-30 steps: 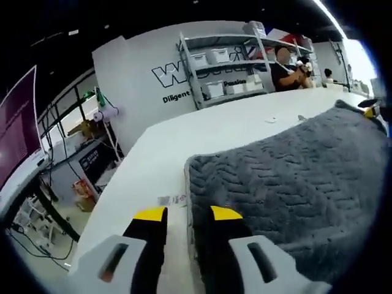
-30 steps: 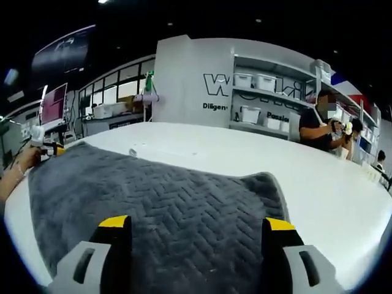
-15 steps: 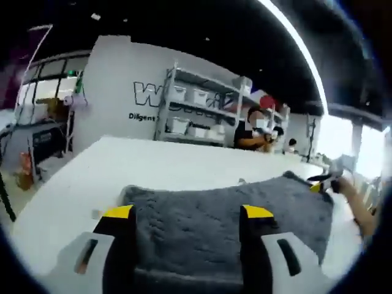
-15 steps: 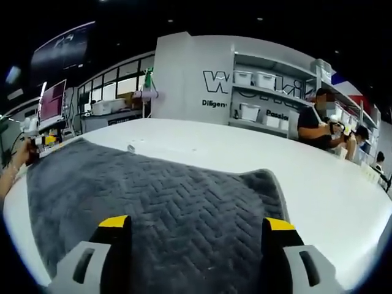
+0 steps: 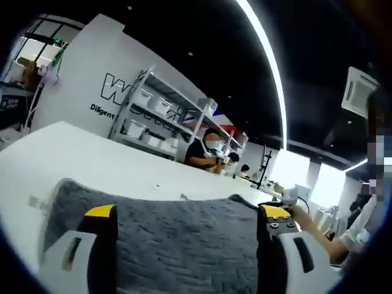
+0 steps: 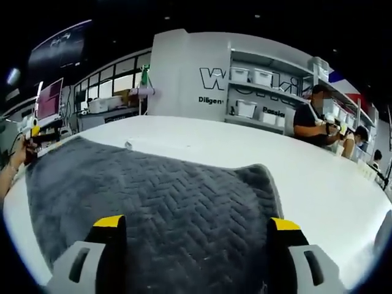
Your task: Fold the towel on the table until its edges align and the towel forms a compact rectangular stack.
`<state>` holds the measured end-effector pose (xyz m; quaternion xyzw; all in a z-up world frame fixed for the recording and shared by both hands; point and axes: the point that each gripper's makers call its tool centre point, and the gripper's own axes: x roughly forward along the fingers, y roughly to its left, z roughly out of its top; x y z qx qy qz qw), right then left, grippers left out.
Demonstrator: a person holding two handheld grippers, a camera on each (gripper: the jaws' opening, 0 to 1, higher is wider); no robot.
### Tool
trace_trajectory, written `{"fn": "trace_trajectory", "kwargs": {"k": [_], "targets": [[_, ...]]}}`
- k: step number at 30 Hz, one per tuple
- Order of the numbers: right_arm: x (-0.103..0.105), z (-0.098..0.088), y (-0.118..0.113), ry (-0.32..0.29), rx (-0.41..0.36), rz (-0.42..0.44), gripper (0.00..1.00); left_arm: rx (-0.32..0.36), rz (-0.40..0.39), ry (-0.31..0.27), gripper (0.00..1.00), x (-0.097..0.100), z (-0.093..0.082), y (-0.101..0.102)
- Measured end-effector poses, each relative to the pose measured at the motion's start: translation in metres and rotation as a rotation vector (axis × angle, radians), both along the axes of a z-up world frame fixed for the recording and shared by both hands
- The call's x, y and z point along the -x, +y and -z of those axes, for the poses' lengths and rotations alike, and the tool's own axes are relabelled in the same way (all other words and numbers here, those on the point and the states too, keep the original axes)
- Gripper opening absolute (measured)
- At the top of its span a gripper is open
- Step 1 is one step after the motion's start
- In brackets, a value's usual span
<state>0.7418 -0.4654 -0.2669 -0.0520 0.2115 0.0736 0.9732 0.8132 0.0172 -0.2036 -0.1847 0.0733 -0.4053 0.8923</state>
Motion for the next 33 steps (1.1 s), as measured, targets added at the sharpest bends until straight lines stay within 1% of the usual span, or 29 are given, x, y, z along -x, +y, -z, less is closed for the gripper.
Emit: {"fn": "trace_trajectory", "kwargs": {"k": [2,5,6,9,12,14,15,16,19,20,22,24,25,28,29,31,33], "targets": [[0.006,-0.014,-0.002,-0.065,-0.017,0.026,0.99,0.013,0.010,-0.003,0.99,0.003,-0.003,-0.003],[0.027,-0.023,-0.002,-0.120,-0.017,0.051,0.99,0.030,0.021,-0.007,0.99,0.008,-0.008,-0.007],[0.035,-0.021,-0.001,-0.114,-0.011,0.053,0.98,0.032,0.023,-0.009,0.99,0.009,-0.010,-0.007],[0.061,-0.012,-0.009,-0.067,0.045,0.094,0.92,0.031,0.028,-0.022,0.99,0.014,-0.014,-0.013],[0.084,-0.009,-0.016,-0.056,0.045,0.118,0.90,0.021,0.030,-0.031,0.99,0.017,-0.019,-0.018],[0.100,-0.011,-0.024,-0.067,0.017,0.147,0.88,0.006,0.053,-0.057,0.99,0.020,-0.024,-0.026],[0.104,-0.012,-0.026,-0.074,0.012,0.158,0.85,-0.006,0.066,-0.067,0.99,0.023,-0.025,-0.030],[0.113,-0.014,-0.030,-0.080,0.011,0.173,0.82,-0.023,0.077,-0.077,0.99,0.028,-0.026,-0.035],[0.127,-0.016,-0.035,-0.094,0.020,0.189,0.73,-0.049,0.087,-0.097,0.99,0.033,-0.027,-0.043],[0.130,-0.017,-0.034,-0.093,0.025,0.182,0.70,-0.060,0.092,-0.095,0.99,0.034,-0.025,-0.046],[0.132,-0.012,-0.029,-0.079,0.030,0.142,0.63,-0.071,0.103,-0.090,0.99,0.036,-0.022,-0.049],[0.132,-0.002,-0.024,-0.047,0.018,0.094,0.56,-0.083,0.116,-0.085,0.99,0.038,-0.020,-0.053],[0.131,0.004,-0.024,-0.035,0.005,0.097,0.53,-0.090,0.118,-0.085,0.99,0.039,-0.019,-0.054],[0.130,0.019,-0.023,0.010,-0.012,0.078,0.53,-0.107,0.119,-0.090,0.99,0.039,-0.018,-0.054],[0.130,0.021,-0.023,0.015,-0.015,0.077,0.53,-0.107,0.117,-0.087,0.99,0.038,-0.018,-0.052],[0.130,0.026,-0.023,0.031,-0.015,0.074,0.54,-0.094,0.107,-0.071,0.99,0.034,-0.017,-0.049],[0.131,0.030,-0.026,0.044,-0.012,0.086,0.56,-0.080,0.111,-0.065,0.99,0.034,-0.017,-0.048]]}}
